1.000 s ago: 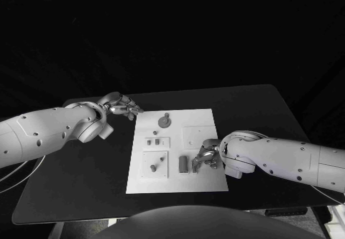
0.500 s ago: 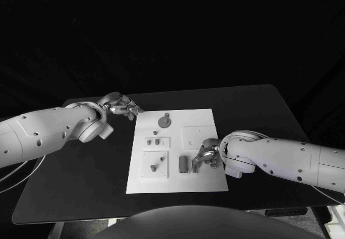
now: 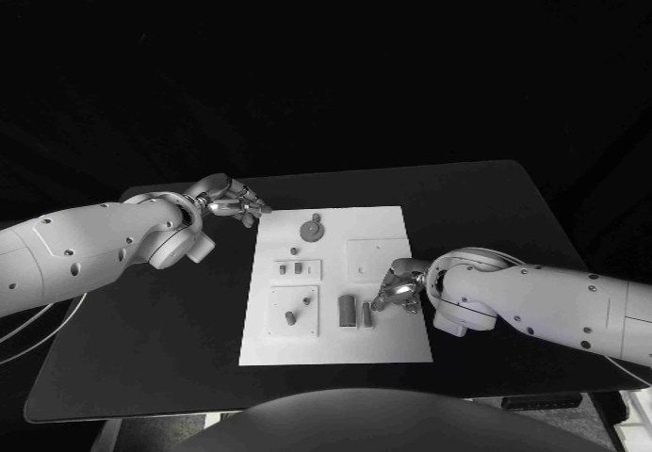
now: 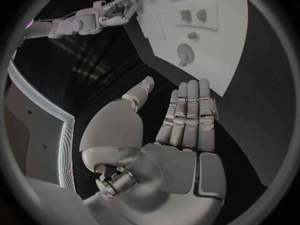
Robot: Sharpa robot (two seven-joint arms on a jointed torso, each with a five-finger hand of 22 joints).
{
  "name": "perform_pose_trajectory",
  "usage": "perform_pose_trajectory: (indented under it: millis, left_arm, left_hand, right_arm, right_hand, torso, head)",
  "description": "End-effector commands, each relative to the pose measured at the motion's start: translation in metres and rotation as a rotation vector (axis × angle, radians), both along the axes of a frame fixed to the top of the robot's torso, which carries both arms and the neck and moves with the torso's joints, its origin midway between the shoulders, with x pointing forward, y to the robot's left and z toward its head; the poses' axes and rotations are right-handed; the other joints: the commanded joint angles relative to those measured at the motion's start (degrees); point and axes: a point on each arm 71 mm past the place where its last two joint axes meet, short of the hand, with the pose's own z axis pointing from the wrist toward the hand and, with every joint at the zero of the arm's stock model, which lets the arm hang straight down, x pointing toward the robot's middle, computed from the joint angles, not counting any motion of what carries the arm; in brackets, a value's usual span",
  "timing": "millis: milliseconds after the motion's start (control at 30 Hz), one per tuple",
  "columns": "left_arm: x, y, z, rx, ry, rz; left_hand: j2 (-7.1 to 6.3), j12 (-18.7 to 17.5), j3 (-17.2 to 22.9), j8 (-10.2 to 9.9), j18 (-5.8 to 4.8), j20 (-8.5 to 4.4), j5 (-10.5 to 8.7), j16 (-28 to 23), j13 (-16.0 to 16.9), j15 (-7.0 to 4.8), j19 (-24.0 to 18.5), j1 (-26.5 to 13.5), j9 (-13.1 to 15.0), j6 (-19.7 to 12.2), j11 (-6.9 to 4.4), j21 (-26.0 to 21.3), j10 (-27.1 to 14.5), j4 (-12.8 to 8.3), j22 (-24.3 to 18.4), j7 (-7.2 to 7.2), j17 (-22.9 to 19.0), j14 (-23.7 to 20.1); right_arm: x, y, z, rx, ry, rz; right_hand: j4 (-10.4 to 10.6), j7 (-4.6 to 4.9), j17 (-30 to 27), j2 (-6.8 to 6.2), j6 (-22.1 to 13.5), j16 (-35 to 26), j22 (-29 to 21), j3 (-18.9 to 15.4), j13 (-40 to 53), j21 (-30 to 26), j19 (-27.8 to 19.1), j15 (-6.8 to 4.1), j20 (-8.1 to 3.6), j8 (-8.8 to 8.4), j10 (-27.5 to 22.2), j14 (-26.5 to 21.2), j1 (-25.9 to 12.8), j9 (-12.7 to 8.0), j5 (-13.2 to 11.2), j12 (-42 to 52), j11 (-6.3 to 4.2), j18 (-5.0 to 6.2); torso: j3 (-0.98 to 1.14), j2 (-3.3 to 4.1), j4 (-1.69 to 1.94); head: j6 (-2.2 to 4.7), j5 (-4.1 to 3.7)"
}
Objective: Assemble the parts on the task board
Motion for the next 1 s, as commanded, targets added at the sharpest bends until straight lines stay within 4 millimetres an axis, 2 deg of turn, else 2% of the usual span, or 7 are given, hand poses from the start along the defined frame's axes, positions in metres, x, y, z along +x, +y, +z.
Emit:
perform_pose_trajectory:
  millis: [33,167,400,800,1000]
  left_arm:
    - [0.0,-0.001,0.001,-0.003,0.001,-0.013]
    - [0.0,-0.001,0.001,-0.002,0.0,-0.012]
    - [0.0,0.0,0.001,-0.001,0.001,-0.011]
    - [0.0,0.0,0.001,-0.002,0.002,-0.013]
    - [-0.001,0.0,0.001,-0.001,0.003,-0.012]
  left_hand:
    - [-0.07,-0.4,0.1,0.1,0.84,0.09,0.03,-0.3,0.1,-0.16,-0.1,0.1,-0.1,-0.2,0.15,-0.1,0.2,-0.2,-0.1,0.23,0.1,0.4]
    - [-0.08,-0.4,0.1,0.1,0.84,0.09,0.03,-0.3,0.1,-0.16,-0.1,0.2,-0.1,-0.2,0.15,-0.1,0.2,-0.2,-0.1,0.23,0.1,0.4]
    - [-0.08,-0.4,0.1,0.1,0.84,0.09,0.03,-0.4,0.1,-0.16,-0.1,0.2,-0.1,-0.2,0.15,-0.1,0.2,-0.2,-0.1,0.23,0.1,0.4]
    - [-0.08,-0.4,0.1,0.1,0.84,0.1,0.03,-0.4,0.1,-0.16,-0.1,0.2,-0.1,-0.2,0.15,-0.1,0.2,-0.3,-0.1,0.23,0.1,0.4]
    - [-0.07,-0.4,0.1,0.1,0.84,0.1,0.03,-0.4,0.1,-0.16,-0.1,0.2,-0.1,-0.2,0.16,-0.1,0.2,-0.3,-0.1,0.23,0.1,0.4]
  right_arm:
    - [0.002,0.002,0.009,0.041,-0.149,0.079]
    - [0.0,0.001,0.011,0.011,-0.201,0.154]
    - [-0.01,0.006,0.008,-0.011,-0.194,0.231]
    - [-0.022,0.011,-0.005,-0.052,-0.169,0.25]
    - [-0.026,0.013,-0.009,-0.065,-0.161,0.246]
  right_hand:
    - [-1.9,-0.02,-0.1,0.45,-0.3,-0.1,0.0,-0.2,0.0,0.1,-0.2,-0.28,-0.11,0.08,-0.2,-0.1,1.5,0.1,-0.2,0.2,-0.05,0.92]
    - [-3.6,-0.18,-0.1,0.32,0.2,-0.2,-0.1,-0.4,-0.1,0.0,-0.1,-0.32,0.04,0.47,-0.1,0.0,2.8,0.4,-0.2,0.2,-0.2,0.92]
    - [-4.3,-0.9,-0.2,-0.02,2.1,-0.2,-0.3,-0.7,-0.3,0.0,0.4,-0.52,0.11,1.7,0.5,0.5,3.6,1.1,-0.2,0.2,-0.89,0.92]
    - [-4.0,-2.39,-0.3,0.41,5.1,-0.1,-0.4,-1.1,-0.6,0.2,1.2,-0.48,-0.17,3.58,2.1,1.6,3.4,2.6,-0.2,0.2,-2.33,0.92]
    - [-2.9,-3.08,-0.5,-0.23,6.6,-0.1,-0.5,-1.3,-0.5,0.3,1.8,-0.3,-0.41,4.14,2.9,2.4,2.4,3.0,-0.1,0.3,-3.01,0.92]
  torso:
    - [-0.01,-0.01,-0.07]
    - [0.01,0.0,-0.08]
    - [0.07,0.02,-0.09]
    - [0.01,0.02,-0.01]
    - [-0.01,0.02,-0.01]
  head:
    - [0.0,0.08]
    - [0.0,0.12]
    - [0.0,0.19]
    - [0.0,0.16]
    - [0.0,0.25]
